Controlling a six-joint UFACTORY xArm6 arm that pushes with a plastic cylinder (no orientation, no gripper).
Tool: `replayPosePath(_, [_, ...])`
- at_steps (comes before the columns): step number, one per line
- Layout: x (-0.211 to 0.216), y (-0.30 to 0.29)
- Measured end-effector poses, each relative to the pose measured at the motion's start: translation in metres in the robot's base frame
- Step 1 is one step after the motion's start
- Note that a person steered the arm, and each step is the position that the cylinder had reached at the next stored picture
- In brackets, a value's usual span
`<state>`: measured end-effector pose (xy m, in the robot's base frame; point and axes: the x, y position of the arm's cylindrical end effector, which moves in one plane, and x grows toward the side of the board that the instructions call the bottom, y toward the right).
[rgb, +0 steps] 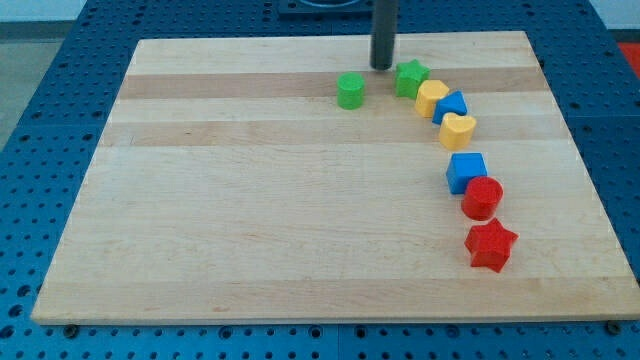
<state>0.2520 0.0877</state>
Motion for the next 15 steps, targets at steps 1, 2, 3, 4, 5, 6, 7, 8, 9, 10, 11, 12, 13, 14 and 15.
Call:
replayPosePath(1, [-0.001,0.059])
replayPosePath(2, [-0.001,0.068])
replayPosePath(3, [0.019,0.067])
replayPosePath(4, [0.028,0.052])
replayPosePath(5, [0.028,0.033])
replayPosePath(6, [0.030,0.023])
replayPosePath(7, [0.039,0.023])
replayPosePath(8, [0.044,0.019])
replayPosePath(9, [0.049,0.008])
replayPosePath(10, [0.060,-0.005])
replayPosePath(11, [0.073,-0.022])
replayPosePath(12, [0.079,-0.039])
replayPosePath(13, [0.079,-0.039])
replayPosePath(14, [0.053,-0.018])
replayPosePath(15, [0.039,-0.018])
